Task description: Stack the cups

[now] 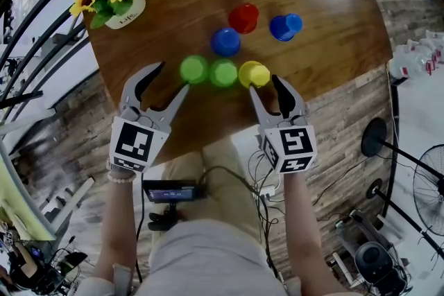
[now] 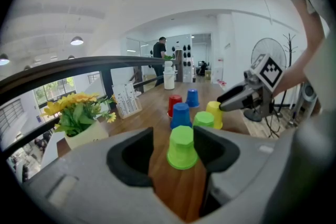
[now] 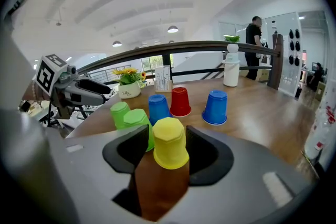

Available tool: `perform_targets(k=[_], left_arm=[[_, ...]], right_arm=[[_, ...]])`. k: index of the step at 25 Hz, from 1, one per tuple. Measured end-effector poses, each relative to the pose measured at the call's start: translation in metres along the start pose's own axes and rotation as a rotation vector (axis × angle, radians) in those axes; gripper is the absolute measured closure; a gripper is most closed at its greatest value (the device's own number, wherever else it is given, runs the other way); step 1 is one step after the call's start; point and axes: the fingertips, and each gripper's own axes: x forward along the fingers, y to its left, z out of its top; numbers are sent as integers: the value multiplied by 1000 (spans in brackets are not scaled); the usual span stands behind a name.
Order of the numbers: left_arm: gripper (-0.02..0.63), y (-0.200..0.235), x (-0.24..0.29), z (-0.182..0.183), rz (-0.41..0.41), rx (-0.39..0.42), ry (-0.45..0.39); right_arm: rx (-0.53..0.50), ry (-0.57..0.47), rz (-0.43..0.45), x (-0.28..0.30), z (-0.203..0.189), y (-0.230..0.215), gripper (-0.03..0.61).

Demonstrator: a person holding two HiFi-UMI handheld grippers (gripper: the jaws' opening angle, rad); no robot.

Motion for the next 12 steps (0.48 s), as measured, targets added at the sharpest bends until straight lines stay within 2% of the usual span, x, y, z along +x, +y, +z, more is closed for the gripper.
perform_targets(k=[12], left_arm=[[382, 5, -6, 7, 16, 2, -15]], right_arm=[[-15, -88, -108, -19, 39, -42, 370]])
